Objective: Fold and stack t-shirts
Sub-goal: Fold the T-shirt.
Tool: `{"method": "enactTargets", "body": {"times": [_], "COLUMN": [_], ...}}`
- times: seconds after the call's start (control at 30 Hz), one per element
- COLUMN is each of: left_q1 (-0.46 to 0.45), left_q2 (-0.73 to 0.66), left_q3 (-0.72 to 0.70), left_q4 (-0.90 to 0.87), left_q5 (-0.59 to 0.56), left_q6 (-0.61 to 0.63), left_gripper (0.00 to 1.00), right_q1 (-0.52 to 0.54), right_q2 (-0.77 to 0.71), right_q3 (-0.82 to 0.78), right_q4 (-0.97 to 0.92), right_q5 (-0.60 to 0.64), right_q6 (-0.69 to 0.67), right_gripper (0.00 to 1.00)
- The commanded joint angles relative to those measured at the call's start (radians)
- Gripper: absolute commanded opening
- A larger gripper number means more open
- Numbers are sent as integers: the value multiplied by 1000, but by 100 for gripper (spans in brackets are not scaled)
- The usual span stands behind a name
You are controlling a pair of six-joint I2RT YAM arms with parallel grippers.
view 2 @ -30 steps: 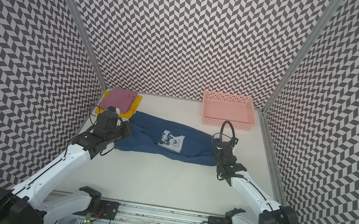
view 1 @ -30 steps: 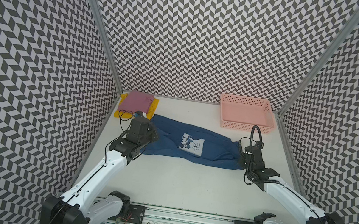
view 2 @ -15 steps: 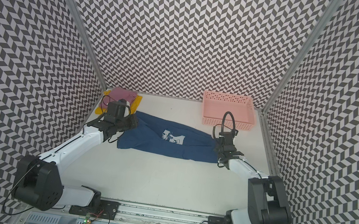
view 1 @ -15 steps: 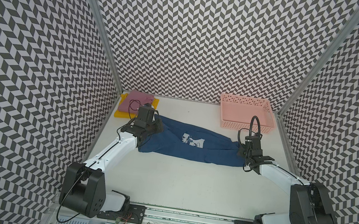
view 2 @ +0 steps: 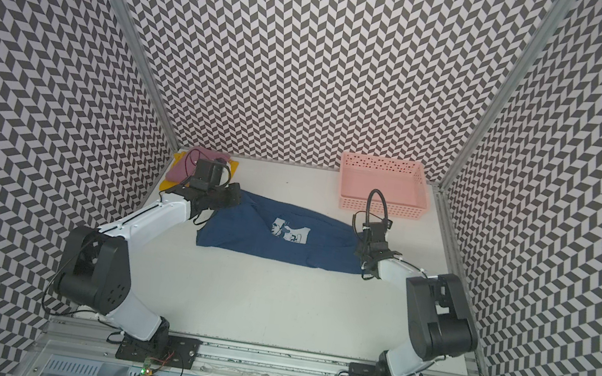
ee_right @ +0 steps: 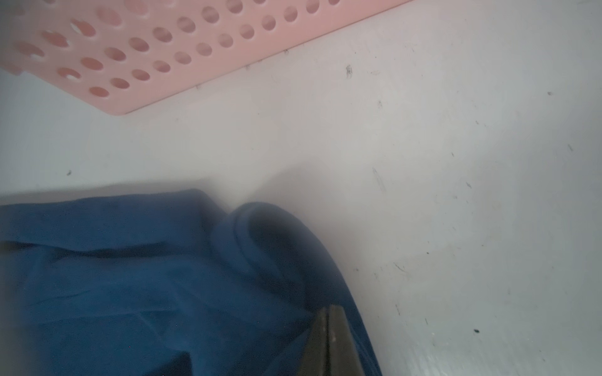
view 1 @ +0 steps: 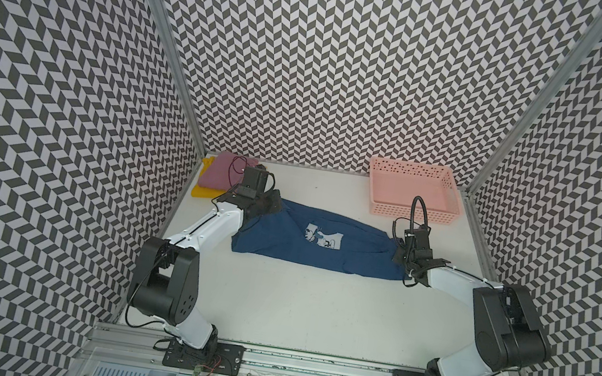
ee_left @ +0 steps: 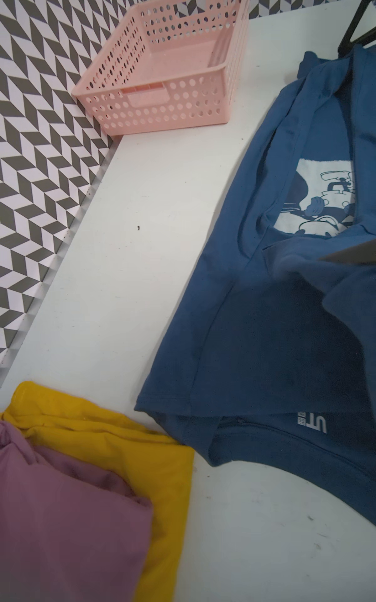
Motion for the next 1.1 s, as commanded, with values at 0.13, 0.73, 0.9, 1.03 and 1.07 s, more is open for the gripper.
{"method": "enactTargets", "body": {"times": [0.13,0.73,0.9,1.03,1.07], "left_q1": [8,46,75,85,87], "left_q2": [155,263,236,227,219], "left_q3": [110,168,156,158,156], "left_q4": [31,-15,-29,-34,-32], "left_q5": [99,30,-82,-132,-138], "left_q6": [40,65,65,65,64], "left_gripper": [0,21,38,53,55], "right_q1": [-5,-5,-4,-4,-4], "right_q2": [50,85,81,81,78], "right_q3": [41,69,77,91,93], "right_q4": [43,28,20,4,4], "right_q5": [5,5,22,38,35], "right_q6": [0,2,4,8,7], "right_gripper": [0,0,0,11,40]}}
